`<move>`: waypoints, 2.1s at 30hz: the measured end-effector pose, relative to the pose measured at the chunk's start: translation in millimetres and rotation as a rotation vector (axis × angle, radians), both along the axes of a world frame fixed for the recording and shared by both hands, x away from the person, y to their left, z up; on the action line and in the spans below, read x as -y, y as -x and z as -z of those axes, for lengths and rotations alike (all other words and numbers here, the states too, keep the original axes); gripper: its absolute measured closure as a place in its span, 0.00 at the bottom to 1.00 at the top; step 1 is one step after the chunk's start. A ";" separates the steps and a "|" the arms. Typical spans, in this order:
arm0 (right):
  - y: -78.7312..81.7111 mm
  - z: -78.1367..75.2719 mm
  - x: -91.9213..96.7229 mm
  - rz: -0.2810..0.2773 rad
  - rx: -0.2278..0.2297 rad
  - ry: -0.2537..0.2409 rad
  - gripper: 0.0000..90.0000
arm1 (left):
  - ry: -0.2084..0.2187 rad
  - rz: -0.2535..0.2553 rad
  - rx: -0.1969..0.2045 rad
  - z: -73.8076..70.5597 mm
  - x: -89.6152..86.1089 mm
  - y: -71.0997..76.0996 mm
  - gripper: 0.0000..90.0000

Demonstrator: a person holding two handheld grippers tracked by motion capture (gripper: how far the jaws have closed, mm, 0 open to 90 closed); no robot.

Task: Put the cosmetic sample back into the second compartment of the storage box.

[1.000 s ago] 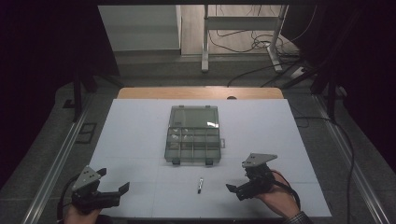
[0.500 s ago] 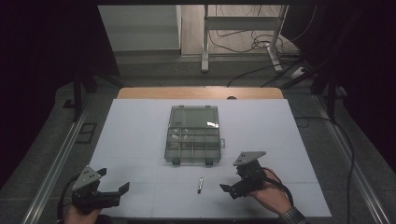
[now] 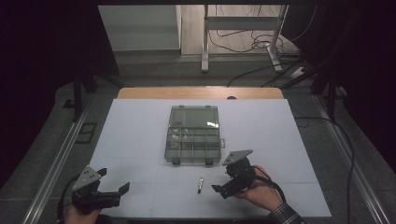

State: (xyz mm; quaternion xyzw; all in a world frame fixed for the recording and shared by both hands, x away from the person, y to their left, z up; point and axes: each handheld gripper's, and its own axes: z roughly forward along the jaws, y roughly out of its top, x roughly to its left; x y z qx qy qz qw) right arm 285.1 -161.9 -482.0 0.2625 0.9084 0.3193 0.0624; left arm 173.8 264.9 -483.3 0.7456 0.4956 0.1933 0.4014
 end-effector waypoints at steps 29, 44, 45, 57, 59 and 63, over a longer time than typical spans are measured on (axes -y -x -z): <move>1.3 17.7 -39.0 -0.054 -0.034 0.082 0.11 | -0.004 0.001 -0.002 0.0 0.8 -0.3 0.02; 3.6 27.7 -59.5 -0.079 -0.023 0.101 0.30 | -0.007 0.002 0.001 -0.1 1.1 -0.5 0.02; 4.0 28.4 -60.9 -0.076 -0.029 0.104 0.30 | -0.006 0.002 0.000 -0.1 1.0 -0.5 0.02; 2.4 30.4 -68.6 -0.063 -0.039 0.105 0.45 | -0.008 0.002 0.003 -0.1 1.4 -0.3 0.02; 2.4 31.4 -69.9 -0.065 -0.041 0.111 0.50 | -0.009 0.002 0.003 -0.2 1.5 -0.3 0.02; 3.1 32.5 -71.3 -0.059 -0.039 0.130 0.55 | -0.009 0.002 0.003 -0.1 1.4 -0.3 0.02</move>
